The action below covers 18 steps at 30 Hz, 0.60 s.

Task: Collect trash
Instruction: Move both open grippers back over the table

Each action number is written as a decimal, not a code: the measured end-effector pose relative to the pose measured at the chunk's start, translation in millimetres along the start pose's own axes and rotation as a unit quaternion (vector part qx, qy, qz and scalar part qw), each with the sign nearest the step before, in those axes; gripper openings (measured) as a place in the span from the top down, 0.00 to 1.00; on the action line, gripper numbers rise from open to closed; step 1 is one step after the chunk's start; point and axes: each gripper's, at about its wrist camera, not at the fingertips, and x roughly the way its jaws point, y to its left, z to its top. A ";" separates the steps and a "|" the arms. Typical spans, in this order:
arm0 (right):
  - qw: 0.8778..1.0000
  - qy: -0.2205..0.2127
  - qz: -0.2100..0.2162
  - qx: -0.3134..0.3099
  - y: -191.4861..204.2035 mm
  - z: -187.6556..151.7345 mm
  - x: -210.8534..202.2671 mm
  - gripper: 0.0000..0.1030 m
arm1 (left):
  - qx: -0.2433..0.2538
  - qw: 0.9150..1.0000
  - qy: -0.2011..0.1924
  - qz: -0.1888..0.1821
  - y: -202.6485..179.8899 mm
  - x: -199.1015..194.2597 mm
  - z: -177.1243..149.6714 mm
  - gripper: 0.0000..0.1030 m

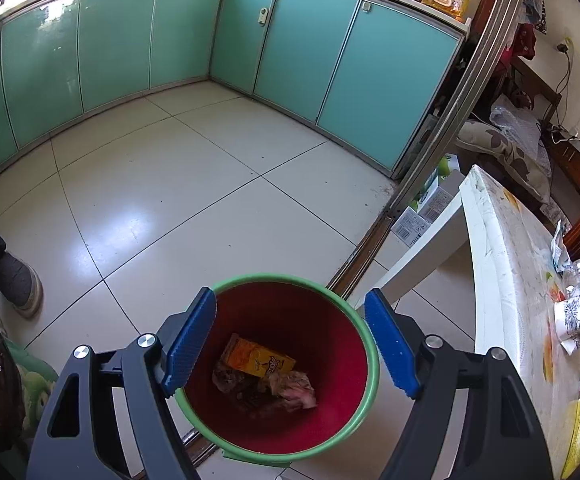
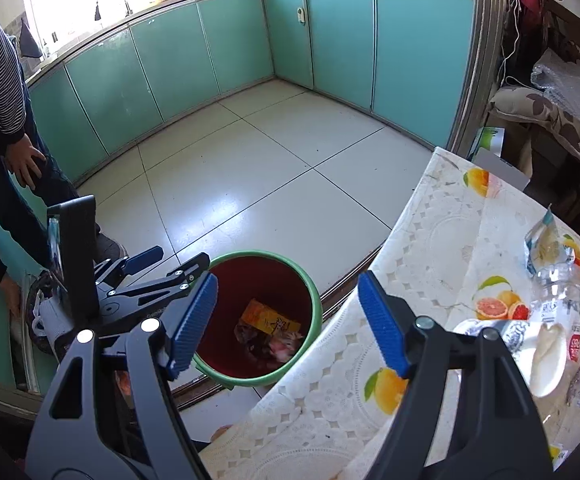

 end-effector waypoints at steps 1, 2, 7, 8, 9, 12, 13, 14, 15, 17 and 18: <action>1.000 -0.005 -0.002 0.002 -2.4 -3.4 -7.9 0.31 | 0.005 1.000 -0.002 -0.001 -4.1 -2.0 0.3 0.28; 1.000 -0.009 -0.005 0.002 -4.7 -7.0 -14.9 0.31 | 0.010 1.000 -0.005 -0.001 -8.1 -4.5 0.5 0.28; 0.999 -0.028 -0.026 -0.006 -17.2 -25.8 -44.9 0.30 | 0.025 1.000 -0.012 -0.003 -25.9 -16.1 1.8 0.28; 0.999 -0.033 -0.030 -0.007 -19.2 -30.4 -51.5 0.30 | 0.027 1.000 -0.014 -0.005 -29.4 -19.9 1.9 0.28; 0.998 -0.041 -0.039 -0.009 -21.1 -35.2 -59.0 0.29 | 0.028 0.999 -0.016 -0.008 -32.0 -24.0 1.8 0.28; 0.995 -0.064 -0.071 -0.015 -28.6 -47.9 -79.4 0.29 | 0.034 0.999 -0.026 -0.018 -41.6 -38.3 -1.2 0.28; 0.995 -0.070 -0.075 -0.012 -32.7 -51.5 -86.6 0.29 | 0.039 0.999 -0.029 -0.018 -46.0 -42.7 -2.8 0.28; 0.994 -0.074 -0.076 -0.008 -37.3 -54.6 -92.9 0.29 | 0.045 0.998 -0.031 -0.019 -50.5 -47.3 -4.9 0.28; 0.994 -0.079 -0.076 -0.002 -41.5 -58.4 -100.0 0.29 | 0.052 0.998 -0.034 -0.021 -55.8 -52.0 -6.9 0.27; 0.993 -0.087 -0.080 0.009 -50.1 -65.9 -112.1 0.29 | 0.065 0.997 -0.042 -0.024 -66.9 -60.2 -9.2 0.26; 0.992 -0.091 -0.084 0.014 -54.7 -70.4 -118.0 0.29 | 0.071 0.996 -0.046 -0.024 -71.6 -62.9 -9.7 0.23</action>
